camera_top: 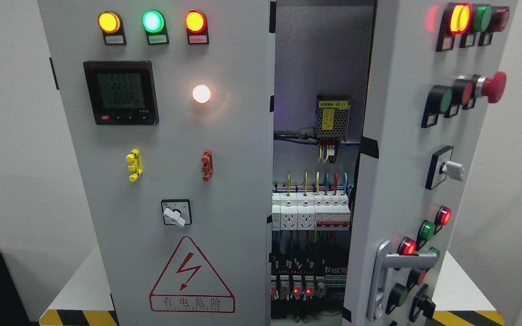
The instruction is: Open door with both hands
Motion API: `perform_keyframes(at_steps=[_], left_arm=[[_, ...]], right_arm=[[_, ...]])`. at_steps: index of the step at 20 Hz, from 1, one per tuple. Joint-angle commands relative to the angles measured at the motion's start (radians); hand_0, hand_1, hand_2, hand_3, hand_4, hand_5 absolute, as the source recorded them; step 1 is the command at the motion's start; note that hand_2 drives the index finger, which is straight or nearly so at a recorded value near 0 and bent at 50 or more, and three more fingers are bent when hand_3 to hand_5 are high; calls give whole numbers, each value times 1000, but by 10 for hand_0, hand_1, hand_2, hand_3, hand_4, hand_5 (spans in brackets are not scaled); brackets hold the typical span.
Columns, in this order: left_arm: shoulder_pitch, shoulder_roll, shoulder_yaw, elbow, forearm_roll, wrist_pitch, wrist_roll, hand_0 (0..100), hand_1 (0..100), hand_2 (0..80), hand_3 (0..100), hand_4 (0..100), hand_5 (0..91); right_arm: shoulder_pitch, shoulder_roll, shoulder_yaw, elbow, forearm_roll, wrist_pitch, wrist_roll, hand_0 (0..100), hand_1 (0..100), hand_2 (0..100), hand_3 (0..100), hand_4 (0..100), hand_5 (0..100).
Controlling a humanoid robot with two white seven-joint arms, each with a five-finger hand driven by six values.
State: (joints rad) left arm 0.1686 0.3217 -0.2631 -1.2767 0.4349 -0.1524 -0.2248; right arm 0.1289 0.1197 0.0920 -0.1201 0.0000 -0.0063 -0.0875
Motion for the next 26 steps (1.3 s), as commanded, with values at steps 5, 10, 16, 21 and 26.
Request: perform_keyframes(at_steps=[5, 10, 16, 21, 26], left_arm=[[-57, 178, -99, -418, 94, 2, 1, 0, 0, 0, 0, 0, 0], [-122, 224, -156, -510, 195, -1, 1, 0, 0, 0, 0, 0, 0], [-190, 251, -192, -621, 225, -1, 2, 0, 0, 0, 0, 0, 0], [-291, 251, -206, -624, 255, -6, 2, 0, 0, 0, 0, 0, 0], [-394, 246, -231, -633, 306, -4, 2, 0, 0, 0, 0, 0, 0]], right_arm=[[0, 0, 0, 0, -11, 0, 0, 0, 0, 0, 0, 0, 0], [0, 0, 0, 0, -11, 0, 0, 0, 0, 0, 0, 0, 0], [0, 0, 0, 0, -11, 0, 0, 0, 0, 0, 0, 0, 0], [0, 0, 0, 0, -11, 0, 0, 0, 0, 0, 0, 0, 0], [0, 0, 0, 0, -11, 0, 0, 0, 0, 0, 0, 0, 0]])
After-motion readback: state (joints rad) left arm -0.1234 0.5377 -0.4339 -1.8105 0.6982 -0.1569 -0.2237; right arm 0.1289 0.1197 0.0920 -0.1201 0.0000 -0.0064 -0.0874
